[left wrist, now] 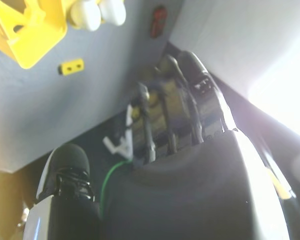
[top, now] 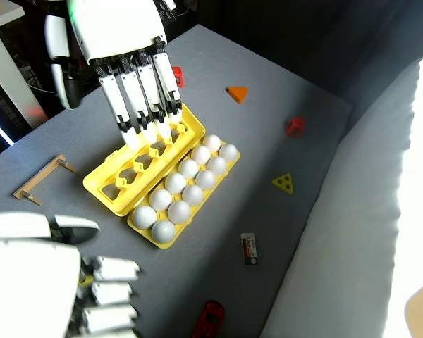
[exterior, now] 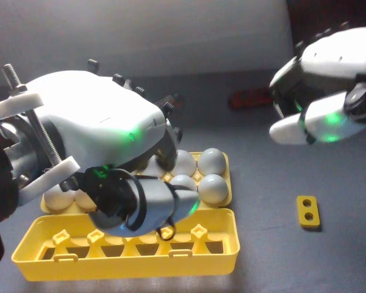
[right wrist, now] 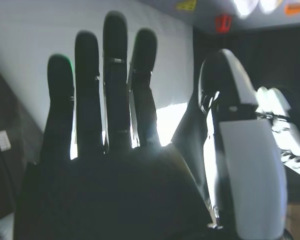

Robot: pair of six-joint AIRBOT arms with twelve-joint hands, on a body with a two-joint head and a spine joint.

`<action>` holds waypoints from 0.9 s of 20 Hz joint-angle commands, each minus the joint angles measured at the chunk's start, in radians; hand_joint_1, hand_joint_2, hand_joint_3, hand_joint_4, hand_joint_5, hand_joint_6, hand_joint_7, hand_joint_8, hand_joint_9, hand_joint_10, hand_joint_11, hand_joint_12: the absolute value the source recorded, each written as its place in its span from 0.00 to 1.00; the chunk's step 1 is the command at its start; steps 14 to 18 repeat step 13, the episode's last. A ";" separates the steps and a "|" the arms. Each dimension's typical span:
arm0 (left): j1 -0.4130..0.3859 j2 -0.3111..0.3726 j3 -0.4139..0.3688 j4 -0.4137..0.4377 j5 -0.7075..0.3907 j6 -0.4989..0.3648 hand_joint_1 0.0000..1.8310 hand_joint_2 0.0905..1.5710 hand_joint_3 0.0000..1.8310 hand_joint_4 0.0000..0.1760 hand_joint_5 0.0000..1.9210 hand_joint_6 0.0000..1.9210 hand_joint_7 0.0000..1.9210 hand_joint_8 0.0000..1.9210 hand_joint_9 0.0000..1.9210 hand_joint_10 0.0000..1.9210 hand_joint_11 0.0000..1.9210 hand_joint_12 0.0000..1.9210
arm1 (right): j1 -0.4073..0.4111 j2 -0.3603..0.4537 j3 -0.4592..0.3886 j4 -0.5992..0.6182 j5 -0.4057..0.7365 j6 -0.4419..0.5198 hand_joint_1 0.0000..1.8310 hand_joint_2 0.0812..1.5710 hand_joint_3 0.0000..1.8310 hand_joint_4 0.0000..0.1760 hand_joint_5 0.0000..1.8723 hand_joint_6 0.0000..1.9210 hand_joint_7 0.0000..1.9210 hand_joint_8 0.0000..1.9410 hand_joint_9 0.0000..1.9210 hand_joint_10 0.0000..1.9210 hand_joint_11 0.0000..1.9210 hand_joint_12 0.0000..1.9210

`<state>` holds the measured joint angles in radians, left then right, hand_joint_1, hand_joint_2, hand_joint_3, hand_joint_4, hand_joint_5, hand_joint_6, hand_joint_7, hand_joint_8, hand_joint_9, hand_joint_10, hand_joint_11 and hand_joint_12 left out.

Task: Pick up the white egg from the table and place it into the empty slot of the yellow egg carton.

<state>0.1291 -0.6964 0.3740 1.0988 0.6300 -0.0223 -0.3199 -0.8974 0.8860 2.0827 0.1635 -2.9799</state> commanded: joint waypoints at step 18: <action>-0.019 -0.011 0.011 0.061 -0.032 -0.017 0.43 0.89 0.00 0.00 0.46 0.97 0.59 0.95 0.60 1.00 0.59 1.00 | -0.034 -0.036 -0.125 -0.826 0.241 0.670 0.53 0.50 0.62 0.00 0.40 0.98 0.59 0.99 0.63 1.00 0.68 1.00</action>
